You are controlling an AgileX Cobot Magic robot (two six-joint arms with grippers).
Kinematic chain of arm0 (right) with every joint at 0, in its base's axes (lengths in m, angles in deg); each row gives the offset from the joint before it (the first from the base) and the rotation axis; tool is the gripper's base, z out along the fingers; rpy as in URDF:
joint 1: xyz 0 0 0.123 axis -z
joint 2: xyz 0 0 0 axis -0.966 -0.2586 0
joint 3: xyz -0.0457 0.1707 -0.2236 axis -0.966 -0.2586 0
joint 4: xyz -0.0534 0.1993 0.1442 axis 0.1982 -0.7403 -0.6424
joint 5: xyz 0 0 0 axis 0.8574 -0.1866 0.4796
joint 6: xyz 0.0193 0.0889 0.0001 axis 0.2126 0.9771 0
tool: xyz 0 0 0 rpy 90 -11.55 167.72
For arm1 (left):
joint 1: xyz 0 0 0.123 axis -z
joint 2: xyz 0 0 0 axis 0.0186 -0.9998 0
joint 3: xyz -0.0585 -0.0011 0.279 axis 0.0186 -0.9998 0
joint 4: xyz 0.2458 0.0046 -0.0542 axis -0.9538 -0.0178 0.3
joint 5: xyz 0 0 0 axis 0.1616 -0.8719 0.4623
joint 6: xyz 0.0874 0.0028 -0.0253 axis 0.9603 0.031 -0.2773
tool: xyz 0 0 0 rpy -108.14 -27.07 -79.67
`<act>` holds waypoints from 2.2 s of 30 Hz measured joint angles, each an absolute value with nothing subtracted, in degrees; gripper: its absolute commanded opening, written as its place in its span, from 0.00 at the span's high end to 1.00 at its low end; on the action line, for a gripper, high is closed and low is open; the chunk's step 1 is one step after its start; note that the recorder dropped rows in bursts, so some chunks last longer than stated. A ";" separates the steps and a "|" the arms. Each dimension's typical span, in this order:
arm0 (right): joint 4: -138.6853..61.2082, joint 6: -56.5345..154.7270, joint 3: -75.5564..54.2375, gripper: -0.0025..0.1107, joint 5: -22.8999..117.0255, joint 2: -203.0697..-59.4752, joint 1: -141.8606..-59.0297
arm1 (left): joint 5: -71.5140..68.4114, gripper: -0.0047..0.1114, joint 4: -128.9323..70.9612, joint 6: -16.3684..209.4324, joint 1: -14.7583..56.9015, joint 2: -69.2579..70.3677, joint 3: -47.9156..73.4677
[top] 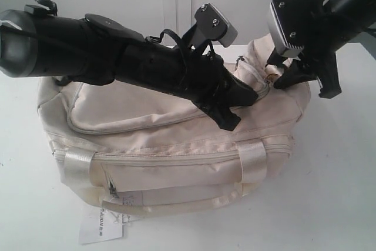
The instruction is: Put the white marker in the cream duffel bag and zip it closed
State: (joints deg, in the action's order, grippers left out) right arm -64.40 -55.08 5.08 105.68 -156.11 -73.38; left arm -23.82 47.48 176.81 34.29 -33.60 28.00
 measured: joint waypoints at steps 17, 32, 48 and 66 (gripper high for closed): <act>-65.08 -62.66 5.08 0.92 106.22 -160.86 -73.38 | -24.16 0.96 47.37 176.81 34.29 -33.60 28.00; -64.44 -52.05 5.08 0.98 102.52 -157.04 -73.38 | -24.60 0.96 47.37 176.81 34.18 -33.60 28.00; -72.19 -38.34 4.96 0.98 93.11 -156.91 -73.38 | -24.61 0.96 47.94 176.81 33.95 -33.60 28.00; -76.66 -33.21 4.85 0.98 85.46 -159.04 -73.38 | -24.28 0.96 48.06 176.81 33.95 -33.60 28.35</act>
State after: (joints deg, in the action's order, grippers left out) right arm -76.66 -33.21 4.85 85.46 -159.04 -73.38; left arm -24.28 48.06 176.81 33.95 -33.60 28.35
